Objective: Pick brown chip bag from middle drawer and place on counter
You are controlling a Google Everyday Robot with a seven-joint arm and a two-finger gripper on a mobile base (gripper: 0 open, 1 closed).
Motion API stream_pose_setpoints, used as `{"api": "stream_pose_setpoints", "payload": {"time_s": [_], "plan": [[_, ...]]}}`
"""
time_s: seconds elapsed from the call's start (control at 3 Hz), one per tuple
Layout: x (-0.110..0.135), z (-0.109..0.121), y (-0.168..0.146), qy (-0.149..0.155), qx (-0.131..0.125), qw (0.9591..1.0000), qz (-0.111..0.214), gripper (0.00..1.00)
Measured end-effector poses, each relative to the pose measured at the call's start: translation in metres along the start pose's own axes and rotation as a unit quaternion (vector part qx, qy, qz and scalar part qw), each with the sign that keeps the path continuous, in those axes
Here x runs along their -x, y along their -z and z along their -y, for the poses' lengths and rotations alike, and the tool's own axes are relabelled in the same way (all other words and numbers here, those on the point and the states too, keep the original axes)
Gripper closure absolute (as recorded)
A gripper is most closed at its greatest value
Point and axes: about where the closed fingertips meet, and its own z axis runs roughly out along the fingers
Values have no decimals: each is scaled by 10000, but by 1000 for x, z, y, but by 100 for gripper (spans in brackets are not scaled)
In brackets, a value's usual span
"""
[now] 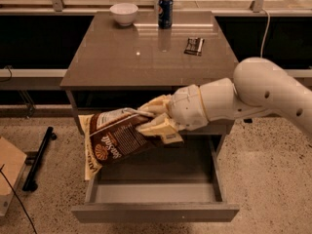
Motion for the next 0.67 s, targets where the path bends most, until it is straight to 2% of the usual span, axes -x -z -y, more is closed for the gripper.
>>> {"api": "stream_pose_setpoints", "payload": {"time_s": [0.33,0.67], "plan": [[38,23,10,409,-99,9991,-16,100],[70,57,26,690,-361,9970,41,100]]}}
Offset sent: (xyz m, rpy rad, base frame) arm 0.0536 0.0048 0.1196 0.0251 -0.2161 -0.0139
